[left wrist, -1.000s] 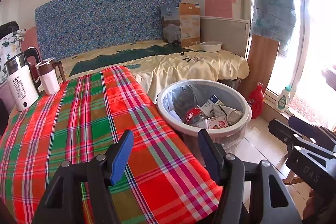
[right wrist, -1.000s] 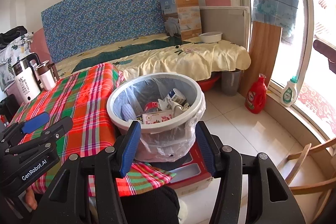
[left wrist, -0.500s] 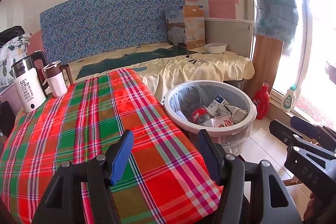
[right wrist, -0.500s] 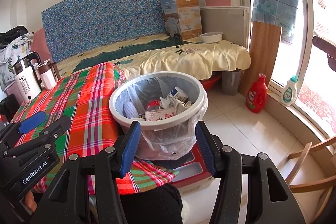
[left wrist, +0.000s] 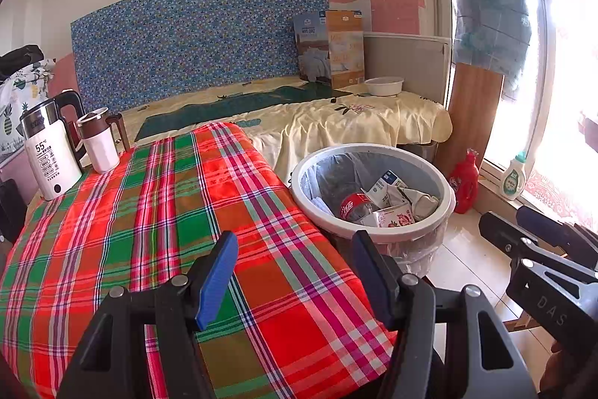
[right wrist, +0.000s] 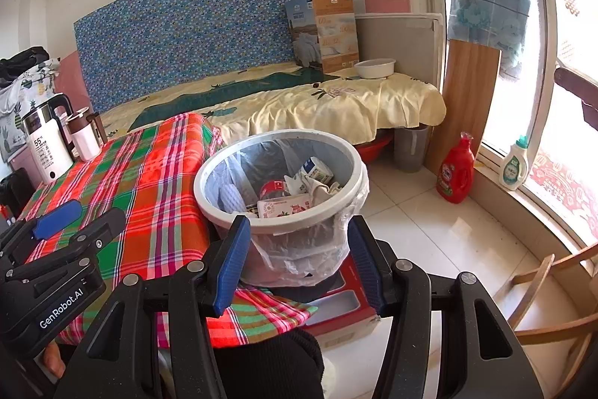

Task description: Collect trash

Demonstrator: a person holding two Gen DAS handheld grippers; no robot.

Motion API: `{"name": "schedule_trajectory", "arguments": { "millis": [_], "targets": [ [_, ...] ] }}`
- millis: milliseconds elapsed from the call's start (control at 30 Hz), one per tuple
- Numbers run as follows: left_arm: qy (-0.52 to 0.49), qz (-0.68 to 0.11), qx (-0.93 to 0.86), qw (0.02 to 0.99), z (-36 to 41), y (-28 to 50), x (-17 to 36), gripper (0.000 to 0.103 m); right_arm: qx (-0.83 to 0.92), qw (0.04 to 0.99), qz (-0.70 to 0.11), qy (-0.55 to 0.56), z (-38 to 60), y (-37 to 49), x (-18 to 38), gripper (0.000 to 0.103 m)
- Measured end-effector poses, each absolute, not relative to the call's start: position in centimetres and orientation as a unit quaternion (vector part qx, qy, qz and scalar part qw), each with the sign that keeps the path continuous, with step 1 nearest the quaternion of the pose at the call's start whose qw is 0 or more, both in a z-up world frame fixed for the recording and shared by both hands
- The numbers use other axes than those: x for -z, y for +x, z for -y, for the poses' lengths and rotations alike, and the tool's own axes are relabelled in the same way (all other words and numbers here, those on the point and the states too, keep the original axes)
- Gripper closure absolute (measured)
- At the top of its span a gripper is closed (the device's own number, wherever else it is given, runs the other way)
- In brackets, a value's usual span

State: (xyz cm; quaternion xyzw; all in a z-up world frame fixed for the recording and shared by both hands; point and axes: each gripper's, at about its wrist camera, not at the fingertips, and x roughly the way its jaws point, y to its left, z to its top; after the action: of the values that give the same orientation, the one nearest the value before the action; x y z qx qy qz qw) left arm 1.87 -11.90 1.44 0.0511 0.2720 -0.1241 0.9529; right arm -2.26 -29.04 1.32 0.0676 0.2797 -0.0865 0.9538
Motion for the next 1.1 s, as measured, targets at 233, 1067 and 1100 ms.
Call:
{"name": "schedule_trajectory", "arguments": {
  "millis": [233, 1067, 1100],
  "targets": [
    [0.050, -0.272, 0.124, 0.953, 11.86, 1.83, -1.52, 0.040, 0.083, 0.954, -0.281, 0.067, 28.85, -2.22, -1.29, 0.048],
    [0.047, -0.271, 0.123, 0.953, 11.72, 1.80, -1.51, 0.040, 0.079, 0.955, -0.279, 0.069, 28.78, -2.31, -1.33, 0.048],
    [0.048, -0.271, 0.123, 0.953, 11.72, 1.80, -1.51, 0.040, 0.079, 0.955, -0.279, 0.069, 28.77, -2.26, -1.34, 0.048]
  ]
}}
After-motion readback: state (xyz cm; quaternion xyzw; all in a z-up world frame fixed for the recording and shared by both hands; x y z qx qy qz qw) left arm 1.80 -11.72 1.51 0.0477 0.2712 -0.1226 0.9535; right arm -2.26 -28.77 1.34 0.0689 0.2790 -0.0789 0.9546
